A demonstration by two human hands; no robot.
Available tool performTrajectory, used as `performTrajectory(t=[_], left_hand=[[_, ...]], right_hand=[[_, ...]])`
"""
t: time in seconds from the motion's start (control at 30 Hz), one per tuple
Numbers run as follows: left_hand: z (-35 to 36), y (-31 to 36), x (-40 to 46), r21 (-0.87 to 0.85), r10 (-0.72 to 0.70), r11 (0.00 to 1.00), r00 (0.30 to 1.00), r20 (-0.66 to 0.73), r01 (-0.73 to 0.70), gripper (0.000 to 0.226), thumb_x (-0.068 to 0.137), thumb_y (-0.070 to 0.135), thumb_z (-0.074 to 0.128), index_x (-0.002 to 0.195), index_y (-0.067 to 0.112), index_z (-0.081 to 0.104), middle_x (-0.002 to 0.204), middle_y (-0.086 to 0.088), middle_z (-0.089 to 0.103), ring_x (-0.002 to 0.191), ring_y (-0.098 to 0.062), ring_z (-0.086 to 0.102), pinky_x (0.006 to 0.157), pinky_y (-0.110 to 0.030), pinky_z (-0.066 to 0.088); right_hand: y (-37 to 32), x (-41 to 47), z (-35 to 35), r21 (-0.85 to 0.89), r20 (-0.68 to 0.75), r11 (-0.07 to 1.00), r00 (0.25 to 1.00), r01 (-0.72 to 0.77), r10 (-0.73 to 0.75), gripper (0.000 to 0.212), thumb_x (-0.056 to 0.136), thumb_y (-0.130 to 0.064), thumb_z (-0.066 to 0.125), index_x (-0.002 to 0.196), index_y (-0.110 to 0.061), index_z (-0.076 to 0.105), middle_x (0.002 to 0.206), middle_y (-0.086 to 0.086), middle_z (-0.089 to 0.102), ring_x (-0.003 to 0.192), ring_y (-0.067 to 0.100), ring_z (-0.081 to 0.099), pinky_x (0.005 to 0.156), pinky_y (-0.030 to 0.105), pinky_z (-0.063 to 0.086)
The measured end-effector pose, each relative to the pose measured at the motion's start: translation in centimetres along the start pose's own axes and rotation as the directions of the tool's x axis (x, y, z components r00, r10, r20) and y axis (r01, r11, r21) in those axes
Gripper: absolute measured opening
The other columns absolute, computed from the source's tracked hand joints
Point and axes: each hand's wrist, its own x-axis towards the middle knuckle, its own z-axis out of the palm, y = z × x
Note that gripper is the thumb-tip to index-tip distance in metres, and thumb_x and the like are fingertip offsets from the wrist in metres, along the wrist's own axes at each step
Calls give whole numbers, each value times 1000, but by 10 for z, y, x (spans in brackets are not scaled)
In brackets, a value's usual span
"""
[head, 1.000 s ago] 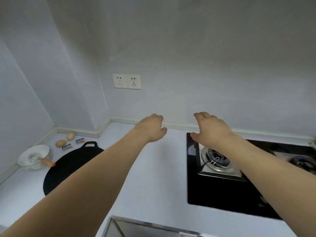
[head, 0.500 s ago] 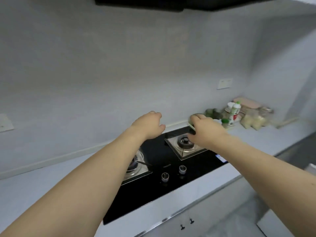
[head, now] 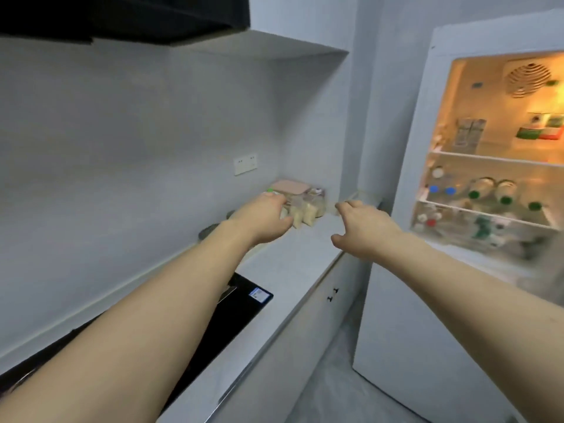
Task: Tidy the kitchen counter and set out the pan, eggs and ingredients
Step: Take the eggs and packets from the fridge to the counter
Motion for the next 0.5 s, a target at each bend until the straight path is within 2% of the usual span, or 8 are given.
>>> performTrajectory(t=[0.1, 0.33, 0.5], left_hand=[[15, 37, 36, -33, 80, 996, 996, 27, -79, 40, 95, 33, 45, 126, 10, 52, 132, -11, 52, 120, -28, 48, 97, -34, 41], [45, 105, 120, -54, 256, 966, 964, 76, -253, 52, 95, 37, 46, 141, 13, 41, 143, -9, 44, 131, -25, 41, 107, -35, 35], [67, 159, 196, -95, 449, 893, 889, 96, -440, 50, 96, 36, 47, 140, 12, 43, 143, -9, 44, 129, -26, 44, 105, -38, 38]], right_hand=[[47, 1, 1, -9, 14, 996, 996, -92, 92, 57, 88, -37, 52, 137, -11, 38, 138, 9, 43, 121, 32, 47, 96, 41, 44], [132, 10, 4, -42, -38, 963, 963, -268, 266, 57, 87, -36, 53, 136, -11, 40, 140, 9, 44, 126, 31, 44, 98, 40, 43], [193, 29, 8, -32, -67, 897, 897, -440, 438, 53, 86, -34, 51, 134, -13, 42, 133, 8, 48, 118, 30, 49, 90, 40, 47]])
